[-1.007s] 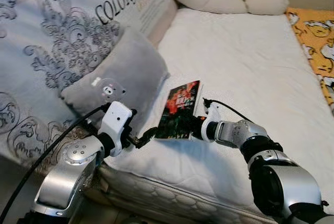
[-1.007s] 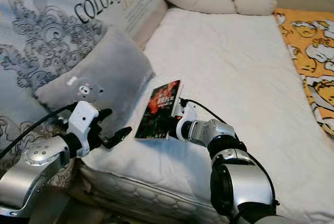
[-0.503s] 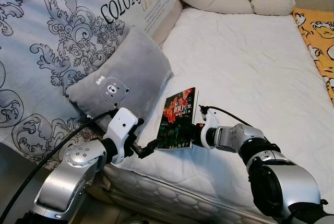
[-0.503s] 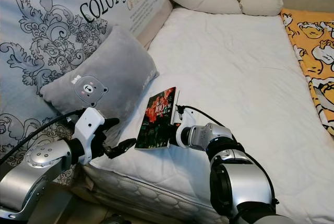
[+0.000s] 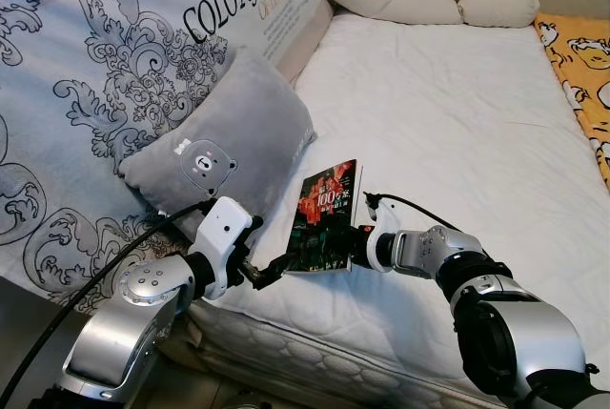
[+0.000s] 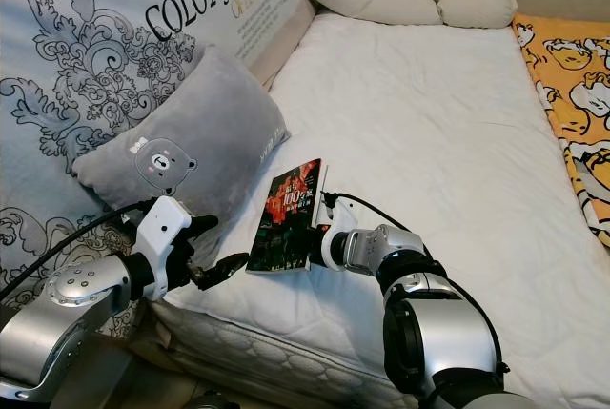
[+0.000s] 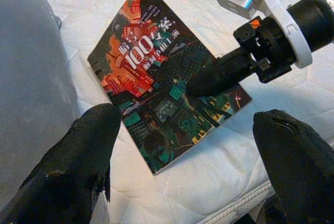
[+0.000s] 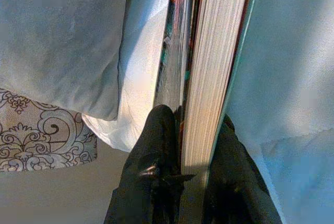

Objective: Clean up the room

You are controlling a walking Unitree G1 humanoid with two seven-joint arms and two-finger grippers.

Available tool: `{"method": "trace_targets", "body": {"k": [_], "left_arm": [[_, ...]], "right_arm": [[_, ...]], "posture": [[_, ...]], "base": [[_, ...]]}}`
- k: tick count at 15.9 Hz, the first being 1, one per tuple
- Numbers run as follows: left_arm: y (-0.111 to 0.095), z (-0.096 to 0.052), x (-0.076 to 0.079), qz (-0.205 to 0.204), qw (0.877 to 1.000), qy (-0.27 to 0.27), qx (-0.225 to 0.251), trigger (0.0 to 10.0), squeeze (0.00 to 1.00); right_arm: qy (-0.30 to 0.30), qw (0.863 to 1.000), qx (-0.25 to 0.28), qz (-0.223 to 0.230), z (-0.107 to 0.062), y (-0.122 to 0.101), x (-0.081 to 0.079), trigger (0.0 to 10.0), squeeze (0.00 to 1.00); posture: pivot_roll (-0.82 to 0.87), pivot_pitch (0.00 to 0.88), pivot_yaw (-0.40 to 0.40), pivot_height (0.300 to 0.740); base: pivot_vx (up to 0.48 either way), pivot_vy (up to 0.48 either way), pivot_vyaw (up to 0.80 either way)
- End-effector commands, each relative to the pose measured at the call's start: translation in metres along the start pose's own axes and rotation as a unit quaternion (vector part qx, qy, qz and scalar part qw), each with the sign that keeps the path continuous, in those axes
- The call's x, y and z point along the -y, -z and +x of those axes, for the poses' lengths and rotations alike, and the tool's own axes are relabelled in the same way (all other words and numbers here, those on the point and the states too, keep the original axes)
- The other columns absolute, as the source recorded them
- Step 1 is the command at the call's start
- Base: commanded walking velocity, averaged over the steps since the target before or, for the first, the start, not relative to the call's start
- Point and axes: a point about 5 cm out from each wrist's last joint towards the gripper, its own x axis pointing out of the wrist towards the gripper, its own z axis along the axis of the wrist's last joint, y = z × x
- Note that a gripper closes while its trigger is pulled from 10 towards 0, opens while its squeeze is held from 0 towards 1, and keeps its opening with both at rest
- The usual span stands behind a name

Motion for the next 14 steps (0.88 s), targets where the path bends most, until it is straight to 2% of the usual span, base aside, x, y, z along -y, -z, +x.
{"method": "trace_targets", "body": {"k": [1,3,4,5,6,11,14], "left_arm": [[-0.004,-0.002,0.002,0.008,1.0,0.003,0.004,10.0,0.11],[-0.004,-0.002,0.002,0.008,1.0,0.003,0.004,10.0,0.11],[-0.001,-0.003,0.003,0.01,1.0,0.015,-0.011,10.0,0.11],[0.006,-0.003,0.003,0.006,0.999,0.026,-0.042,10.0,0.11],[0.014,-0.003,0.002,-0.002,0.996,0.035,-0.082,10.0,0.11],[0.014,-0.003,0.002,0.001,0.996,0.034,-0.085,10.0,0.11],[0.013,-0.001,0.002,0.0,0.996,0.032,-0.085,10.0,0.11]], "right_arm": [[0.002,1.0,0.011,-0.014,-0.001,-0.007,-0.003,10.0,0.0],[0.002,1.0,0.011,-0.014,-0.001,-0.007,-0.003,10.0,0.0],[0.007,1.0,0.017,-0.01,-0.001,-0.008,-0.003,10.0,0.0],[0.024,0.999,0.028,-0.008,0.002,-0.006,-0.002,10.0,1.0],[0.049,0.998,0.045,-0.004,0.006,-0.004,-0.001,10.0,1.0],[0.052,0.997,0.051,-0.002,0.007,-0.004,0.0,10.0,1.0],[0.07,0.996,0.062,-0.004,0.002,-0.005,0.01,10.0,1.0]], "posture": [[0.1,0.019,0.044,0.74],[0.1,0.019,0.044,0.74],[0.1,0.019,0.044,0.74],[0.1,0.019,0.051,0.74],[0.1,0.019,0.051,0.74],[0.1,0.011,0.051,0.74],[0.09,0.0,0.051,0.74]], "base": [[0.0,0.0,0.0],[0.0,0.0,0.0],[0.0,0.0,0.0],[0.0,0.0,0.0],[0.0,0.0,0.0],[0.0,0.0,0.0],[0.0,0.0,0.0]]}}
